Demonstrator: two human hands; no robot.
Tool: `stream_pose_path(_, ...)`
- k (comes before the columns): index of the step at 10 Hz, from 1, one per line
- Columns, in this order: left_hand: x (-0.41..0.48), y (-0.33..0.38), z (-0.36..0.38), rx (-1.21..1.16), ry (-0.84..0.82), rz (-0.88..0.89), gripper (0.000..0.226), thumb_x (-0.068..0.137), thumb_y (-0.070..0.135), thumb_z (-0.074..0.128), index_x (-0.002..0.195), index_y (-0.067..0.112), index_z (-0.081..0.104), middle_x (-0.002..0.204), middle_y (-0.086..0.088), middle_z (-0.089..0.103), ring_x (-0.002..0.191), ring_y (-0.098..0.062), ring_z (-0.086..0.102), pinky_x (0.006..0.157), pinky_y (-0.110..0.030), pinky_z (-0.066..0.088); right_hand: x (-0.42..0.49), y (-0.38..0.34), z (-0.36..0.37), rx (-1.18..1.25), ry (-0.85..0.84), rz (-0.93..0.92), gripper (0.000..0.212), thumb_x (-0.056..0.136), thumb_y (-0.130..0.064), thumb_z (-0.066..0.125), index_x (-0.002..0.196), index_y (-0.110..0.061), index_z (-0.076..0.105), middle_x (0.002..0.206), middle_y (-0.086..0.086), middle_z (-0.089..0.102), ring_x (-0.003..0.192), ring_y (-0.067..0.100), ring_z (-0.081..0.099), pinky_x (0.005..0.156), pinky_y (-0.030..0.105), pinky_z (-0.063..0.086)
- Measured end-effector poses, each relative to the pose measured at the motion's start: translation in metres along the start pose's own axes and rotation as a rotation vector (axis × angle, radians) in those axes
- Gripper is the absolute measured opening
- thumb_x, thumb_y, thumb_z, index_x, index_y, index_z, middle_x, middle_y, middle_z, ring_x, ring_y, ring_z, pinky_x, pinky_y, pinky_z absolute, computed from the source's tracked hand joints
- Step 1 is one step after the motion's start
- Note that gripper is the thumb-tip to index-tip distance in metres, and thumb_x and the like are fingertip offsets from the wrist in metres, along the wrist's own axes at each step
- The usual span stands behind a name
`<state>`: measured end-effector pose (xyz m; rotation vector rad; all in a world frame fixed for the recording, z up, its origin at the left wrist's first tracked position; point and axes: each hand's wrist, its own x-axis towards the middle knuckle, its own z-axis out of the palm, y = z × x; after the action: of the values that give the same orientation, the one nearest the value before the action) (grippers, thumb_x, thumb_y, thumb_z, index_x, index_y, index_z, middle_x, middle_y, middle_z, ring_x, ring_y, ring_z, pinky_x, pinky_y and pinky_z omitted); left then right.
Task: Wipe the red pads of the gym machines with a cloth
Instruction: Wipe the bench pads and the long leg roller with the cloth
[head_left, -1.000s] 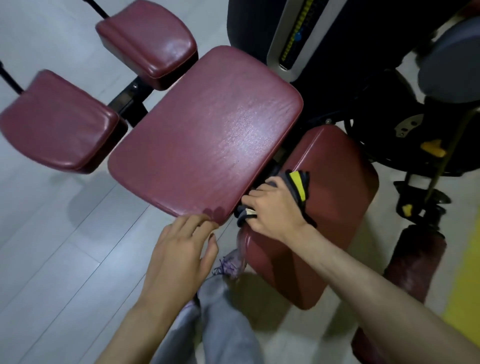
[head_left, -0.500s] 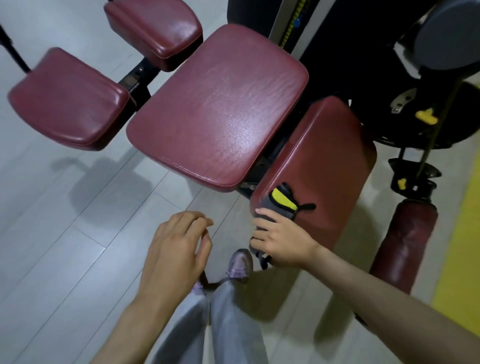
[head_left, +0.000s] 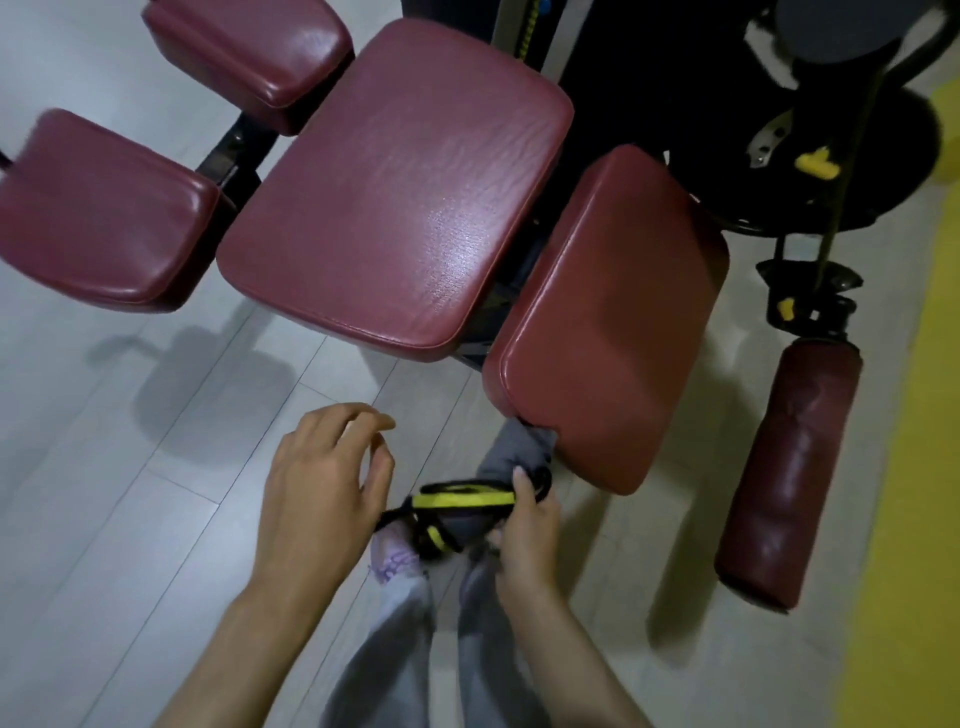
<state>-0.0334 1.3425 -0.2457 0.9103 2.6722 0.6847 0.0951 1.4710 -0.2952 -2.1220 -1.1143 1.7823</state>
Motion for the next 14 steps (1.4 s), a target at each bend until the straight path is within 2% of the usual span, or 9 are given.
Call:
stream_pose_path(1,0.005,0.007,-0.008,0.037,0.036,-0.017,0.017,0.096,0.013,0.059,0.107,0.013,0.071,0.113,-0.006,0.068,0.108,-0.027,0.058,0.088,-0.045,0.048,-0.01,-0.028,0.047,0.636,-0.106,0.453,0.033,0.107,-0.025,0.053,0.13,-0.001,0.05,0.143,0.029,0.052,0.124,0.043,0.058,0.096,0.043,0.057)
stream_pose_path(3,0.019,0.02,-0.016,0.019,0.115,-0.013,0.017,0.095,0.006,0.061,0.109,0.012,0.07,0.112,-0.006,0.067,0.109,-0.026,0.055,0.088,-0.046,0.048,0.004,-0.085,0.076,1.084,-0.178,0.487,0.04,0.112,-0.022,0.039,0.142,0.003,0.046,0.149,0.022,0.047,0.144,0.039,0.039,0.112,0.055,0.043)
stream_pose_path(5,0.035,0.037,-0.013,-0.048,0.145,-0.044,0.019,0.096,0.007,0.06,0.112,0.011,0.07,0.111,-0.005,0.067,0.106,-0.022,0.054,0.091,-0.033,0.039,0.033,-0.064,0.03,0.866,0.005,0.488,0.037,0.107,-0.006,0.044,0.142,0.003,0.046,0.144,0.018,0.051,0.138,0.041,0.044,0.112,0.054,0.043)
stream_pose_path(7,0.051,0.047,0.001,-0.051,0.082,0.037,0.02,0.095,0.009,0.06,0.113,0.012,0.069,0.113,-0.004,0.066,0.106,-0.024,0.055,0.09,-0.042,0.048,0.076,-0.04,-0.014,0.73,0.256,0.464,0.054,0.108,-0.012,0.045,0.158,-0.007,0.026,0.164,0.013,0.027,0.147,0.034,0.034,0.112,0.045,0.039)
stream_pose_path(8,0.061,0.049,0.009,-0.021,0.026,0.096,0.021,0.094,0.009,0.061,0.113,0.014,0.067,0.113,-0.002,0.064,0.104,-0.026,0.055,0.085,-0.047,0.049,0.058,-0.053,0.02,0.599,0.08,0.412,0.043,0.103,-0.015,0.054,0.143,-0.005,0.044,0.15,0.017,0.048,0.124,0.029,0.055,0.099,0.041,0.047)
stream_pose_path(10,0.08,0.065,0.018,0.043,-0.048,0.175,0.02,0.092,0.015,0.064,0.112,0.015,0.068,0.116,-0.002,0.064,0.104,-0.024,0.054,0.082,-0.045,0.051,0.043,-0.095,0.079,1.092,-0.216,0.609,0.037,0.11,-0.017,0.038,0.137,0.003,0.055,0.138,0.025,0.059,0.128,0.039,0.057,0.108,0.046,0.048)
stream_pose_path(12,0.089,0.067,0.028,0.074,-0.087,0.243,0.023,0.092,0.012,0.064,0.115,0.013,0.067,0.115,-0.004,0.064,0.105,-0.025,0.055,0.086,-0.044,0.049,0.068,-0.041,0.005,0.753,-0.106,0.596,0.035,0.102,-0.005,0.045,0.134,0.009,0.048,0.144,0.028,0.05,0.132,0.043,0.05,0.112,0.048,0.044)
stream_pose_path(13,0.09,0.066,0.034,0.071,-0.099,0.272,0.023,0.093,0.012,0.063,0.115,0.012,0.068,0.116,-0.004,0.064,0.106,-0.024,0.054,0.088,-0.043,0.048,0.096,-0.027,-0.036,0.521,0.141,0.454,0.03,0.1,-0.02,0.056,0.123,-0.002,0.058,0.12,0.019,0.064,0.106,0.034,0.062,0.097,0.046,0.053)
stream_pose_path(14,0.089,0.063,0.038,0.074,-0.117,0.294,0.023,0.094,0.014,0.062,0.116,0.013,0.068,0.117,-0.004,0.064,0.108,-0.023,0.054,0.091,-0.042,0.048,0.103,-0.029,-0.067,1.021,0.357,0.623,0.038,0.105,-0.013,0.048,0.141,-0.001,0.046,0.149,0.017,0.048,0.133,0.034,0.049,0.109,0.042,0.041)
